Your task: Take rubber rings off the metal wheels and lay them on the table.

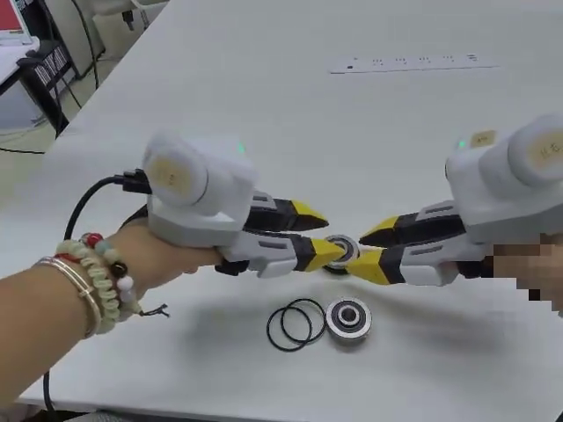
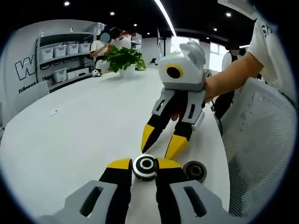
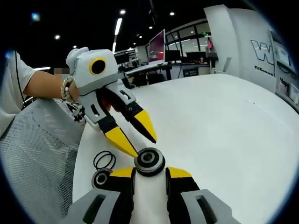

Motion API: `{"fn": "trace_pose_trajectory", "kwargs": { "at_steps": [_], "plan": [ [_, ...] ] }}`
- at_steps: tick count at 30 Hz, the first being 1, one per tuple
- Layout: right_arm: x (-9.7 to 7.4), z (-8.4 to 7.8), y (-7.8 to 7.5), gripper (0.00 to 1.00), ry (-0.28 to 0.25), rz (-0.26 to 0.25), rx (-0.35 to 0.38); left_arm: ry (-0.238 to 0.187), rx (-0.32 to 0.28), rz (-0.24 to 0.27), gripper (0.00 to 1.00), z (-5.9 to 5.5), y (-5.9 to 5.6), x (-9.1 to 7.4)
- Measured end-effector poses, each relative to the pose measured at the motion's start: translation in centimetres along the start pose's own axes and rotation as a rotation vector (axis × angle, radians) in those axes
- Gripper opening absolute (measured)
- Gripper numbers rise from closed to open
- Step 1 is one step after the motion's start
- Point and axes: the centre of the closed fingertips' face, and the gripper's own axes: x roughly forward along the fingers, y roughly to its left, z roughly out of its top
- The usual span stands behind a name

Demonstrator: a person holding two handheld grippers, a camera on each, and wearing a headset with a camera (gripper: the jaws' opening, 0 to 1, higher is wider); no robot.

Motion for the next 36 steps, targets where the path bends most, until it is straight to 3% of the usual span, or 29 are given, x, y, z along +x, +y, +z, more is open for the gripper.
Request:
{"fn": "trace_pose_trajectory", "kwargs": {
  "at_steps": [2, 10, 20, 22, 26, 30, 36],
  "plan": [
    [0.0, -0.1, -0.1, 0.23, 0.002, -0.002, -0.003, 0.005, 0.008, 0.001, 0.08, -0.1, 0.0, 0.2],
    [0.2, -0.5, 0.2, 0.22, 0.024, -0.003, -0.037, 0.037, 0.027, -0.004, 0.10, -1.0, -0.3, 0.7],
    [0.5, -0.6, 0.0, 0.20, 0.034, -0.005, -0.060, 0.026, 0.047, 0.001, 0.07, -0.7, -0.7, 0.6],
    [0.6, -0.6, 0.1, 0.18, 0.037, -0.001, -0.076, 0.026, 0.044, -0.003, 0.07, -0.7, -0.7, 0.6],
    [0.3, -0.7, 0.1, 0.12, 0.051, -0.005, -0.191, 0.024, 0.045, -0.004, 0.07, -0.8, -0.6, 0.6],
    [0.1, -0.8, -0.1, 0.01, 0.059, -0.010, -0.216, 0.020, 0.043, -0.004, 0.07, -0.8, -0.5, 0.6],
    [0.2, -0.8, -0.2, 0.00, 0.062, -0.026, -0.224, 0.019, 0.042, -0.004, 0.07, -0.9, -0.5, 0.6]
  ]
}}
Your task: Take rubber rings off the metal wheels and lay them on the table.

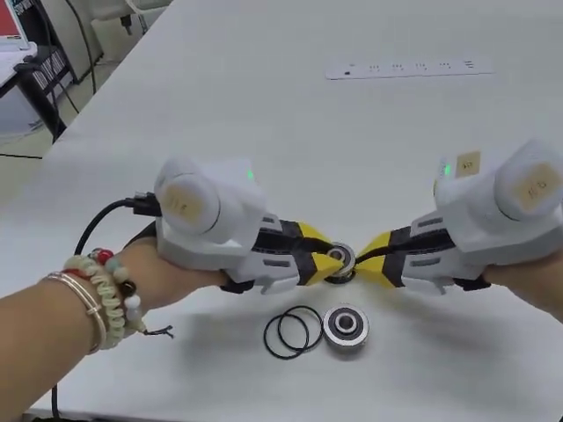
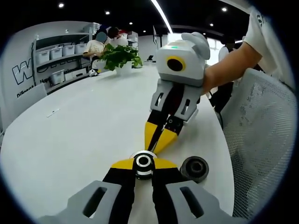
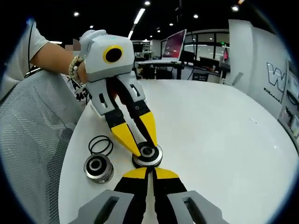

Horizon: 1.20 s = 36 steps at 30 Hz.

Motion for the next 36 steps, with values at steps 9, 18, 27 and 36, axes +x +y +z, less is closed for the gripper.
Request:
{"fn": "trace_pose_trajectory", "kwargs": {
  "at_steps": [9, 18, 27, 36],
  "plan": [
    [0.1, -0.3, -0.5, 0.00, 0.031, -0.051, 0.073, -0.006, 0.002, 0.005, 0.07, 0.0, -0.1, 0.0],
    [-0.3, -0.1, -1.3, 0.00, -0.092, -0.031, 0.501, -0.013, 0.002, 0.008, 0.07, 0.0, -0.2, 0.0],
    [-1.0, 0.9, -1.0, 0.00, -0.173, 0.001, 0.592, -0.010, 0.030, 0.007, 0.07, 0.0, -0.3, 0.0],
    [-0.7, 1.8, -0.5, 0.00, -0.171, 0.009, 0.542, -0.010, 0.032, 0.013, 0.07, 0.0, -0.1, 0.0]
  ]
}}
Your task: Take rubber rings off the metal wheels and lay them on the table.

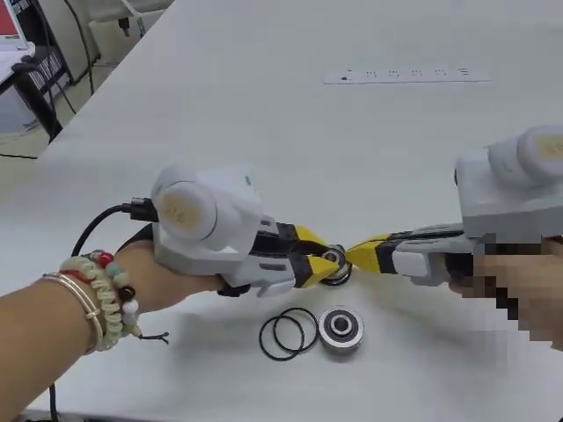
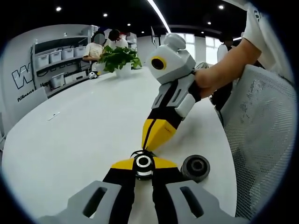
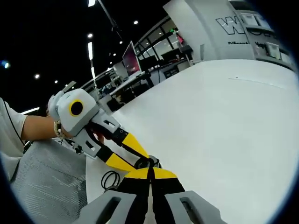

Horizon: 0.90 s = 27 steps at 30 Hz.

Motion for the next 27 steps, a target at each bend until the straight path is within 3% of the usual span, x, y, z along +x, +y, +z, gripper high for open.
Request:
{"fn": "trace_pose_trajectory", "kwargs": {
  "at_steps": [12, 15, 16, 17, 19, 21, 27],
  "plan": [
    [0.3, 0.0, 0.4, 0.00, 0.004, 0.002, -0.036, -0.002, -0.003, 0.002, 0.07, 0.0, 0.1, 0.0],
    [0.7, 0.1, 1.0, 0.00, 0.013, 0.013, -0.073, -0.006, -0.010, 0.003, 0.07, 0.0, 0.0, 0.0],
    [0.8, -0.2, 1.6, 0.00, 0.029, 0.038, -0.072, -0.011, -0.014, 0.004, 0.07, 0.0, 0.0, 0.0],
    [1.0, 0.4, 1.7, 0.00, -0.002, 0.026, -0.075, -0.014, -0.017, 0.006, 0.07, 0.0, 0.1, 0.0],
    [0.9, -0.5, 0.6, 0.00, 0.059, -0.036, -0.135, -0.017, -0.019, 0.010, 0.07, 0.0, 0.1, 0.0],
    [1.4, 0.1, 1.1, 0.00, 0.027, 0.001, -0.099, -0.020, -0.019, 0.018, 0.07, 0.0, 0.2, -0.1],
    [1.5, 0.0, 1.2, 0.00, 0.026, -0.008, -0.103, -0.007, -0.048, 0.003, 0.07, 0.0, 0.2, -0.1]
  ]
}}
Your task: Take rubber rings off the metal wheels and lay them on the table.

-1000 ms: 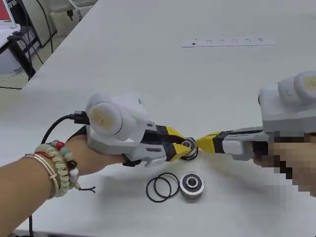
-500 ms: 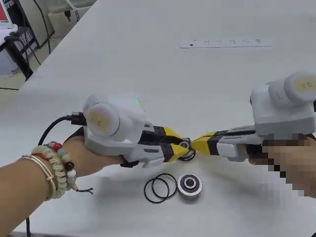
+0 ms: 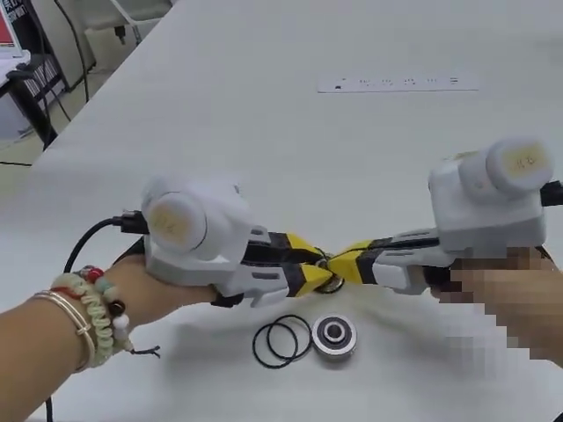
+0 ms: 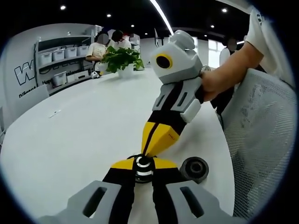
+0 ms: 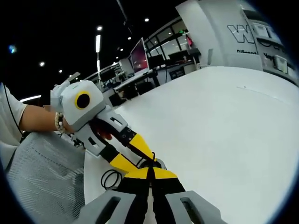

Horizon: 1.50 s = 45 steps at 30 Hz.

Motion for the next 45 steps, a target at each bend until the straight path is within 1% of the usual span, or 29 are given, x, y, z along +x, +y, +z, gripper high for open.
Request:
{"fn": "trace_pose_trajectory", "kwargs": {
  "at_steps": [2, 3, 8, 10, 12, 14, 15, 17, 19, 23, 25, 28, 31, 33, 35, 39, 42, 44, 45],
  "plan": [
    [0.0, 0.0, -0.2, 0.00, 0.004, -0.004, -0.015, 0.013, -0.010, -0.005, 0.08, 0.1, -0.2, 0.0],
    [0.1, 0.0, -0.3, 0.00, 0.005, -0.006, -0.016, 0.021, -0.001, -0.011, 0.09, 0.0, -0.4, -0.1],
    [-0.1, 0.1, -0.5, 0.00, 0.002, -0.003, -0.019, 0.059, 0.050, -0.017, 0.10, -0.1, -0.6, -0.3],
    [-0.2, 0.2, -0.4, 0.00, 0.000, 0.000, -0.020, 0.064, 0.051, -0.035, 0.11, -0.2, -0.7, -0.7],
    [-0.3, 0.4, -0.4, 0.00, -0.005, 0.002, -0.026, 0.065, 0.036, -0.061, 0.12, -0.1, -1.3, -1.1],
    [-0.3, 0.4, -0.4, 0.00, -0.008, 0.005, -0.025, 0.068, 0.040, -0.074, 0.15, -0.2, -1.6, -1.4],
    [-0.3, 0.5, -0.4, 0.00, -0.011, 0.010, -0.020, 0.080, 0.053, -0.083, 0.19, -0.4, -1.8, -1.6],
    [-0.4, 0.5, -0.3, 0.00, -0.015, 0.013, -0.016, 0.090, 0.057, -0.090, 0.26, -0.4, -2.0, -1.9],
    [-0.5, 0.6, -0.2, 0.00, -0.019, 0.019, -0.012, 0.084, 0.042, -0.098, 0.29, -0.3, -2.1, -2.1],
    [-0.5, 0.6, 0.0, 0.00, -0.021, 0.024, -0.006, 0.085, 0.032, -0.108, 0.29, -0.2, -2.2, -2.3],
    [-0.6, 0.6, 0.1, 0.00, -0.021, 0.027, -0.006, 0.086, 0.032, -0.108, 0.31, -0.2, -2.2, -2.5],
    [-0.7, 0.7, 0.2, 0.00, -0.027, 0.031, -0.004, 0.085, 0.029, -0.109, 0.36, -0.1, -2.3, -3.1],
    [-0.8, 0.9, 0.5, 0.00, -0.035, 0.039, -0.005, 0.091, 0.027, -0.093, 0.42, -0.1, -2.1, -3.8],
    [-0.7, 1.1, 0.8, 0.00, -0.043, 0.055, 0.002, 0.081, 0.023, -0.068, 0.47, 0.1, -1.7, -4.4],
    [-0.7, 1.3, 1.3, 0.00, -0.047, 0.069, 0.003, 0.071, 0.014, -0.056, 0.50, 0.3, -1.5, -5.1],
    [-0.4, 1.2, 2.1, 0.00, -0.039, 0.096, -0.008, 0.056, 0.003, -0.019, 0.51, 0.5, -1.1, -6.4],
    [-0.2, 1.0, 2.7, 0.00, -0.029, 0.112, -0.015, 0.057, -0.005, 0.002, 0.53, 0.4, -0.8, -7.0],
    [0.0, 0.9, 3.3, 0.00, -0.023, 0.130, -0.019, 0.053, -0.010, 0.020, 0.56, 0.3, -0.6, -7.5],
    [0.1, 0.7, 4.0, 0.00, -0.014, 0.151, -0.025, 0.050, -0.018, 0.030, 0.58, 0.3, -0.4, -7.8]
  ]
}}
